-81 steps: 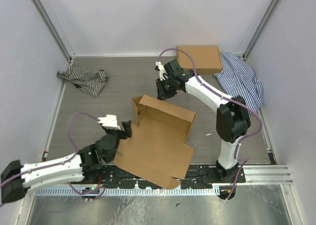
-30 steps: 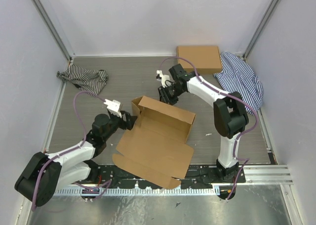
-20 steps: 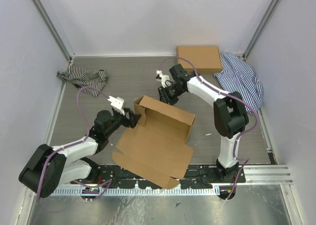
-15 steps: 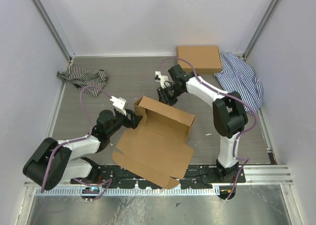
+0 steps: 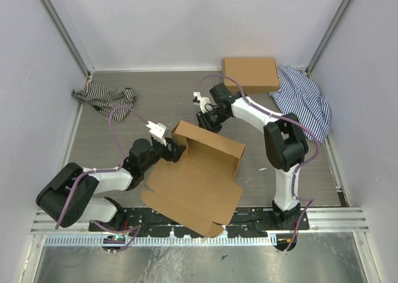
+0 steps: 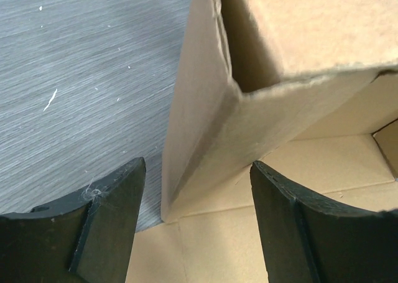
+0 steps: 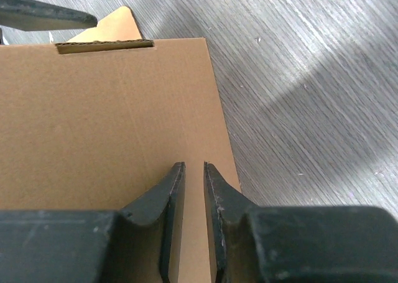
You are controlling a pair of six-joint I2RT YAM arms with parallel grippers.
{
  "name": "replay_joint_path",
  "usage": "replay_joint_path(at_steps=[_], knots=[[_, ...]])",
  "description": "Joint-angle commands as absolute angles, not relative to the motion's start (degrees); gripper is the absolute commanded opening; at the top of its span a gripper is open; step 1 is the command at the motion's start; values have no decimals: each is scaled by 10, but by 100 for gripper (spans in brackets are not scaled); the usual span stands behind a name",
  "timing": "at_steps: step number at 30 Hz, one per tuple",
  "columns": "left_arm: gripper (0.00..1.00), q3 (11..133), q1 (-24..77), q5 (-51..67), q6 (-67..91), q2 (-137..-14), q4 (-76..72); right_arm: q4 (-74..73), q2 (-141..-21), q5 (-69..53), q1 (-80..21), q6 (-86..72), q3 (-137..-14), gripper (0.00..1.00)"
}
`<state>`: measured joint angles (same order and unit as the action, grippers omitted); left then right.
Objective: Fold the paper box
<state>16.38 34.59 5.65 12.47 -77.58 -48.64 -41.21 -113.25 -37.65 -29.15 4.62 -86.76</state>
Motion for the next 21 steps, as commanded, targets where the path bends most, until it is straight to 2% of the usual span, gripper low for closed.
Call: replay_joint_path(at_steps=[1, 8, 11, 21], knots=[[75, 186, 355, 22, 120, -766, -556, -439, -1138, -416, -311, 46, -881, 24], [74, 196, 377, -18, 98, -775, -542, -442, -1138, -426, -314, 43, -886, 23], [71, 205, 388, -35, 94, -802, -557, -444, -1137, -429, -322, 45, -883, 23], [39, 205, 422, -87, 84, -826, -576, -446, -1142, -422, -326, 44, -881, 23]])
